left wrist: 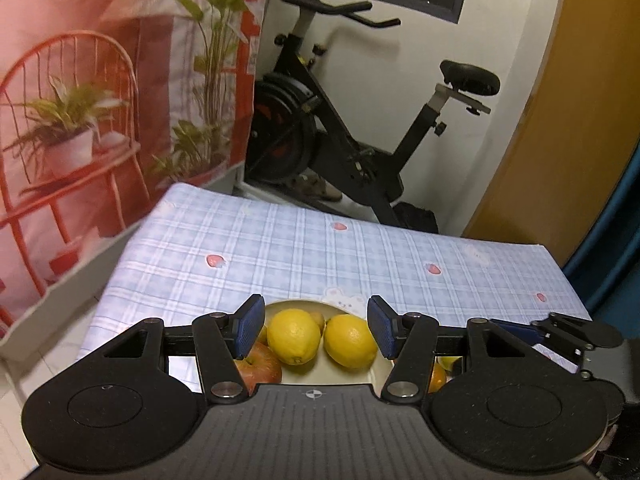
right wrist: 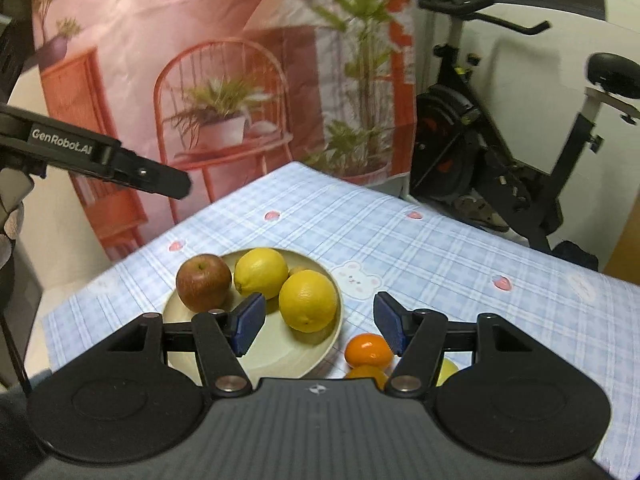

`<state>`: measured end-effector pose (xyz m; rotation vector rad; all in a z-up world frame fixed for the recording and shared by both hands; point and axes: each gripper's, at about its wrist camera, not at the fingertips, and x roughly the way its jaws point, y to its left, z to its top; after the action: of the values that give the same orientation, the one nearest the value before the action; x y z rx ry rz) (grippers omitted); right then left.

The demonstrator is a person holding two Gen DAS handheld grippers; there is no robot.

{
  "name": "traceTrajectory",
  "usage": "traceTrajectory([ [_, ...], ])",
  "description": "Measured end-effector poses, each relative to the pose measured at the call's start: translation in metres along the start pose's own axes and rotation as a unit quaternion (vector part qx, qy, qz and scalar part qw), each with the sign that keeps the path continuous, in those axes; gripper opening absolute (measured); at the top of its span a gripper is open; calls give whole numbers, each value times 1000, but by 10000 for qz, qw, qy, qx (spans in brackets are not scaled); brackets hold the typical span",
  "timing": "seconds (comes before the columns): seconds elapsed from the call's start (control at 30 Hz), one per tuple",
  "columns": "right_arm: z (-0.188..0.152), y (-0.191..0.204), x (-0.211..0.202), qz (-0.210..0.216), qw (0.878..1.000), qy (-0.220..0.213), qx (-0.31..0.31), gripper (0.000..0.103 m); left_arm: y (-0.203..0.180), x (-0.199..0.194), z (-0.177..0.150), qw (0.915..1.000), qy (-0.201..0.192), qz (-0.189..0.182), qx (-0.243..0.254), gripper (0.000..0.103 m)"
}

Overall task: Organize fruits
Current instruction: 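Move both grippers toward the small orange tangerines on the table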

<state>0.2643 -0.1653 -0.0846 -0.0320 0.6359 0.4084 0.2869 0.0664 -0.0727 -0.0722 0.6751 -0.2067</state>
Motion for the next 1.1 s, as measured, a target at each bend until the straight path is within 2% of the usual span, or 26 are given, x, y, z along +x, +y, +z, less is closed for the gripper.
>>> traceTrajectory([
  [0.4, -37, -8, -53, -350, 9955, -507, 714, 63, -31, -15, -37, 9996, -155, -78, 236, 59],
  [0.57, -58, -2, -62, -439, 9952, -524, 705, 63, -36, -14, -63, 9997, -170, -154, 41, 59],
  [0.7, -67, 3, -62, -456, 9952, -516, 699, 63, -39, -13, -80, 9998, -84, -181, 85, 59],
  [1.1, -87, 9, -69, -431, 9952, -398, 778, 63, -32, -18, -99, 9999, 52, -134, 9, 59],
])
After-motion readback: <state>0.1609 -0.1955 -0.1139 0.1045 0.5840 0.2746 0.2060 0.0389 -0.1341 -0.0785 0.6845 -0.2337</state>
